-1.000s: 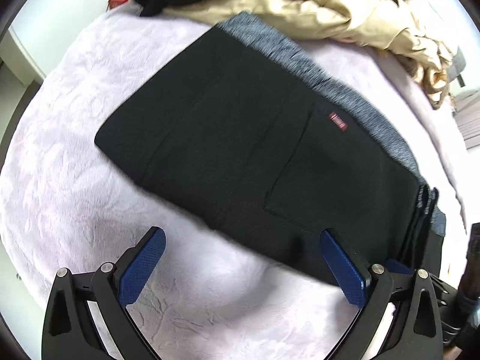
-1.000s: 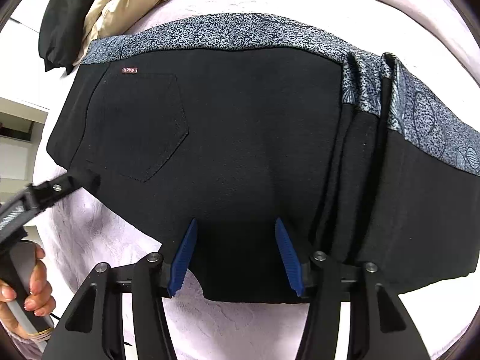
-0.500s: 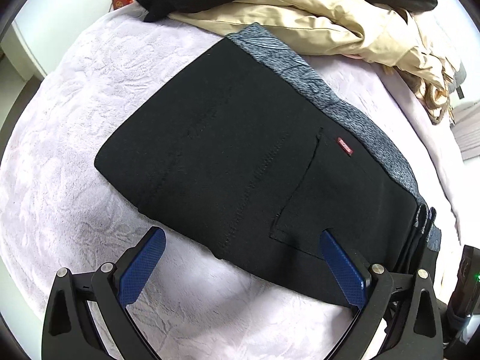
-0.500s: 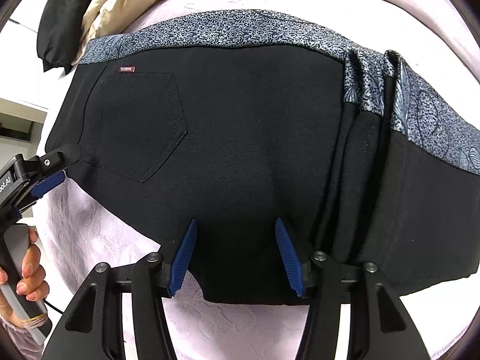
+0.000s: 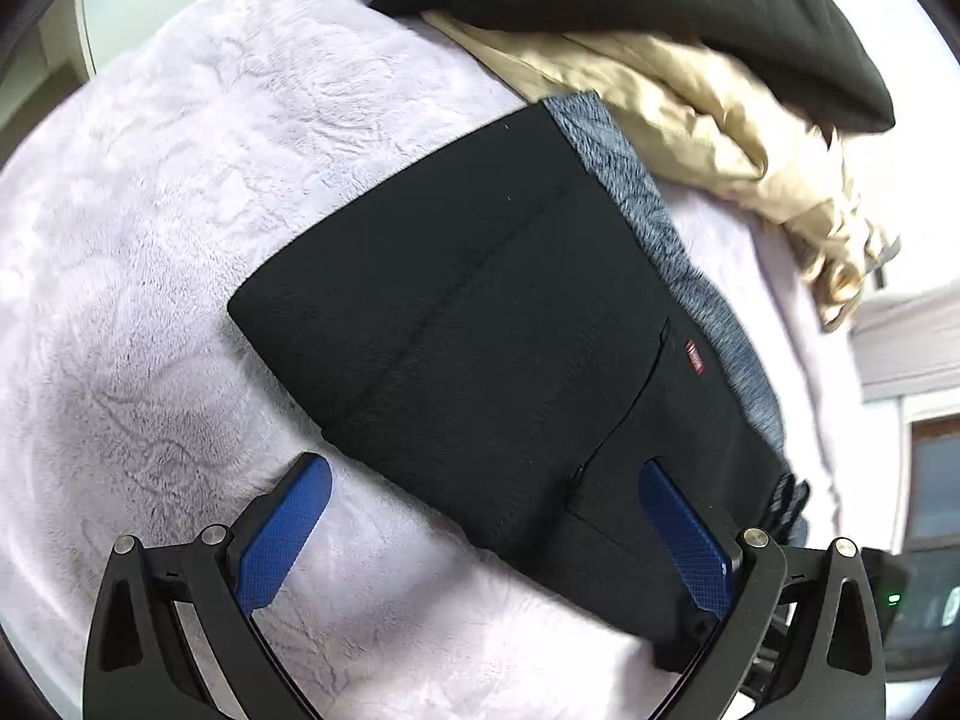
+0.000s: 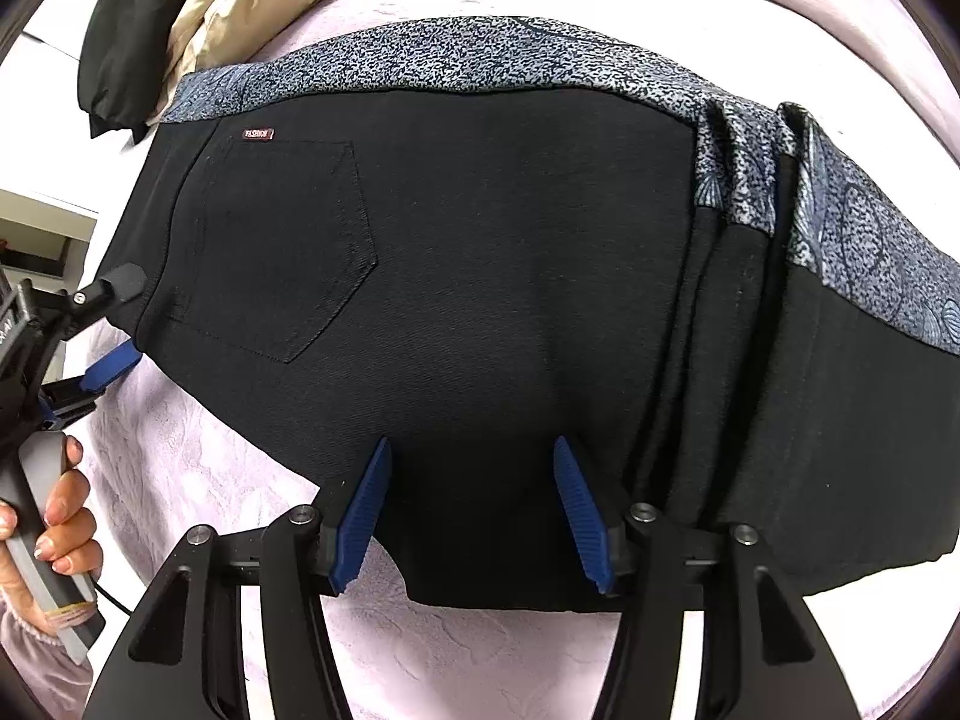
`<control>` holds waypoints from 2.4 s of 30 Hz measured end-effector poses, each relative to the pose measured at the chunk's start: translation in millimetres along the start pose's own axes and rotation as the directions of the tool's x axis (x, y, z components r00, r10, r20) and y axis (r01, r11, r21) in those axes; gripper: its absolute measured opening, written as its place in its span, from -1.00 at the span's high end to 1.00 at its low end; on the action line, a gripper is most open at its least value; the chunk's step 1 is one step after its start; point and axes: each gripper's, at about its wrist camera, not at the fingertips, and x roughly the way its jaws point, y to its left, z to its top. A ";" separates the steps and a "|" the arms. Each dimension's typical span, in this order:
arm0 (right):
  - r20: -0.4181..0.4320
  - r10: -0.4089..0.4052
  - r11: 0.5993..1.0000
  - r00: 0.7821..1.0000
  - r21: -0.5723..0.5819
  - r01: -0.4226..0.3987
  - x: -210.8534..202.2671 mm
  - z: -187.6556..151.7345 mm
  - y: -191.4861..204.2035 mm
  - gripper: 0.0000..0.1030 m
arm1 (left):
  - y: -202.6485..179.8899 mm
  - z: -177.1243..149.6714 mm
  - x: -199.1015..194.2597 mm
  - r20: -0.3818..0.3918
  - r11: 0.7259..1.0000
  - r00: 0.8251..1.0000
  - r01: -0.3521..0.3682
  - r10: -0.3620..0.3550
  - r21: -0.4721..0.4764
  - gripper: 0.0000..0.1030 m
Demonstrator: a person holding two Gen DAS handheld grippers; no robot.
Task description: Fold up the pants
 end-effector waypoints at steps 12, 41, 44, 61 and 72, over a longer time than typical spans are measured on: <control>-0.002 -0.006 1.000 1.000 -0.011 0.006 2.0 -2.2 6.0 -0.18 | -6.2 6.0 -4.7 0.041 0.990 0.989 0.141 -0.141 -0.005 -1.00; 0.269 0.672 0.728 0.690 -0.072 -0.681 -215.9 -13.3 7.5 -0.27 | -116.4 -31.9 -9.0 0.322 0.808 0.909 -0.392 0.265 0.440 0.25; 0.274 0.609 0.780 0.745 -0.037 -0.624 -206.9 37.9 18.0 -0.27 | -113.3 -31.1 -13.7 0.313 0.819 0.911 -0.388 0.270 0.422 0.25; -0.397 0.089 0.853 0.913 -0.443 -0.276 -30.0 155.2 234.6 -0.54 | -139.0 -59.3 -2.3 0.460 0.642 0.827 -0.548 0.322 0.535 0.25; -0.332 0.219 0.860 0.917 -0.379 -0.342 -52.0 166.6 189.8 0.65 | -165.8 -67.5 -23.2 0.452 0.653 0.858 -0.491 0.246 0.577 0.25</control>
